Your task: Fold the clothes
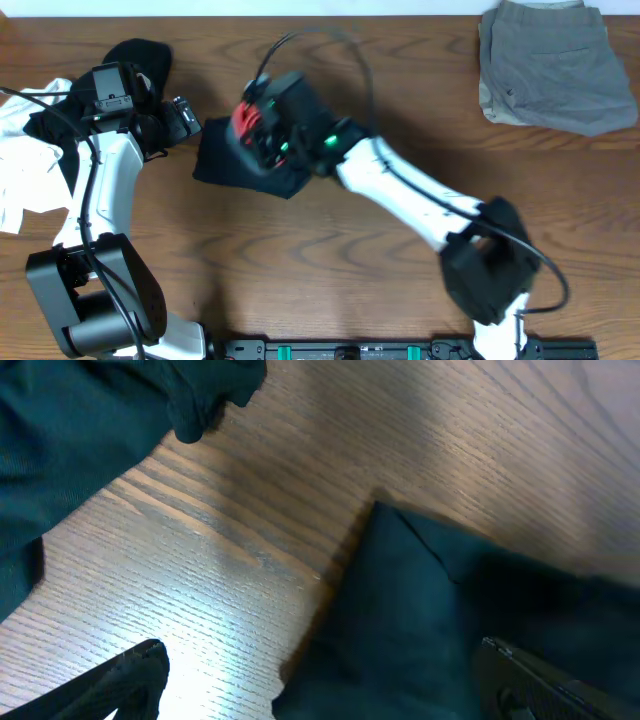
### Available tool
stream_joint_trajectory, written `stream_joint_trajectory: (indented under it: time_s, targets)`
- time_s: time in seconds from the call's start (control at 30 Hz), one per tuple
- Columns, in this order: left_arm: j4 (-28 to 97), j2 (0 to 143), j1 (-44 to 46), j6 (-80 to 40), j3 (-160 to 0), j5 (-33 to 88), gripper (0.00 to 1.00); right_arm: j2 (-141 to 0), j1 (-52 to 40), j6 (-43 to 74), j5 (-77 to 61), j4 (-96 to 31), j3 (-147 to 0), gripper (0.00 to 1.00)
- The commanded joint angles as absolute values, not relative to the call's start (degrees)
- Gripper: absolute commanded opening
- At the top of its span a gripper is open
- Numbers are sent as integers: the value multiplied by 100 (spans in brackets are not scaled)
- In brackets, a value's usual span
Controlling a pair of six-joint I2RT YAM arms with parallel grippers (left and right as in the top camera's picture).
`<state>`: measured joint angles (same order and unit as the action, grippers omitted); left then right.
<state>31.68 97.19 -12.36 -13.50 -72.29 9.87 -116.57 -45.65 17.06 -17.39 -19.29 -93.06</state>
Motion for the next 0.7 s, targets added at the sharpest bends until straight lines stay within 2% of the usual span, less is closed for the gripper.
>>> stream_joint_trajectory:
  time_s: [0.0, 0.03, 0.07, 0.23, 0.47, 0.67]
  targets:
    - [3170, 9623, -1258, -1319, -7242, 934, 98, -11808, -4746, 1579, -1579, -1929, -9400, 80]
    - [3168, 9623, -1258, -1319, -7242, 937, 98, -11784, -4742, 1579, -1546, -1929, -9406, 86]
    - [3166, 9623, -1258, -1319, -7242, 934, 98, -11738, -4709, 1579, -1540, -1929, -9426, 87]
    - [3122, 9623, -1258, -1319, -7242, 934, 98, -11373, -4320, 1579, -1540, -2292, -9627, 89]
    - [2862, 9614, -1315, -1319, -7247, 932, 98, -11144, -3769, 1584, -1483, -2646, -9664, 82]
    - [2755, 9347, -1848, -1411, -7439, 937, 98, -11397, -3927, 1594, -1431, -2705, -9662, 77]
